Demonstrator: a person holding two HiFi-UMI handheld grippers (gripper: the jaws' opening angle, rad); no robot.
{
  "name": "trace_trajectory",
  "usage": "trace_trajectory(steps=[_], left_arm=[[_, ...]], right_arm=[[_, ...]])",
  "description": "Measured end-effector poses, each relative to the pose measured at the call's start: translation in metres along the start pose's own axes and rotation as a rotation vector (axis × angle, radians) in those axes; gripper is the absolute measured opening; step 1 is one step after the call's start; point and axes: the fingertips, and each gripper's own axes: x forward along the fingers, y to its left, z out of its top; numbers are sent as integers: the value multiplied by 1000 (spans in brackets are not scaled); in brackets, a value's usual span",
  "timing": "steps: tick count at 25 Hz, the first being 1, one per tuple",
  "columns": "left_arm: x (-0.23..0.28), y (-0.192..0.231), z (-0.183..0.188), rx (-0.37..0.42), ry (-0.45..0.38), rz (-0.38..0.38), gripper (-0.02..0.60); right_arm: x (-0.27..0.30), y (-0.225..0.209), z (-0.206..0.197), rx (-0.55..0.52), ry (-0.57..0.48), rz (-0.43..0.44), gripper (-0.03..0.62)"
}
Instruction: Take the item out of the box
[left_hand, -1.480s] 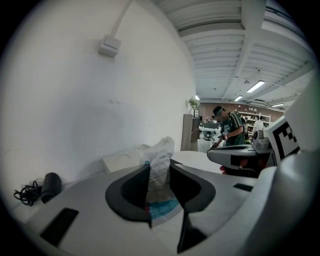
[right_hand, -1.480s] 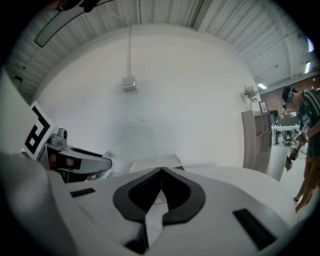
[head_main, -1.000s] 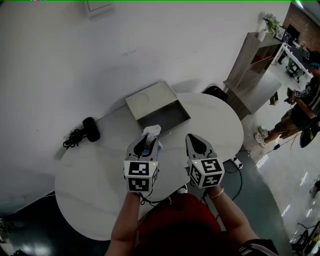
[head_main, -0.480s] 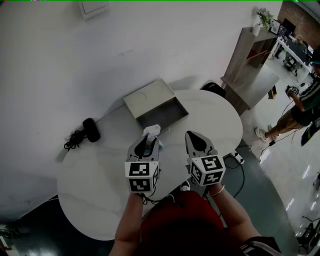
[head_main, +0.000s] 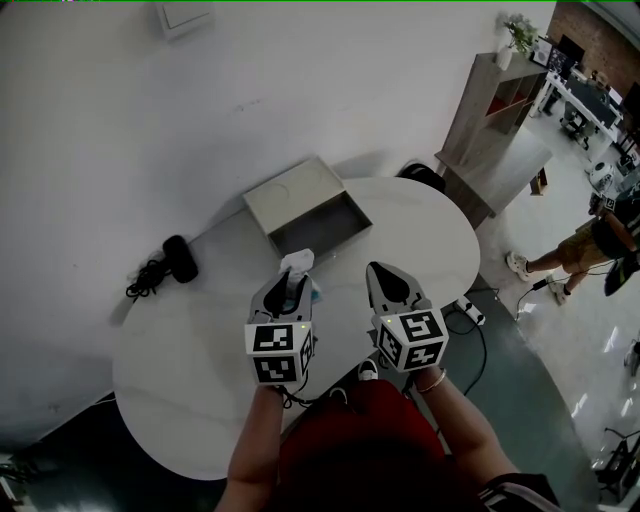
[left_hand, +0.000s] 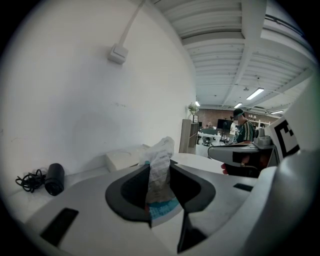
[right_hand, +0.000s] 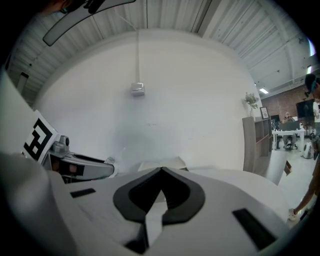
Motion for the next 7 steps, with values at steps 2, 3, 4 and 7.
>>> trace_trajectory(steps=[2, 3, 4, 7], left_arm=[[-3, 1, 0, 1, -1, 3, 135], [-4, 2, 0, 2, -2, 6, 135], [-6, 2, -1, 1, -2, 8, 135], [-10, 3, -2, -6, -2, 14, 135]], right_arm=[[-2, 2, 1, 0, -4, 1, 14], [-3, 3, 1, -1, -5, 2, 14], [-4, 4, 1, -2, -5, 3, 14], [-8, 7, 2, -6, -3, 7, 14]])
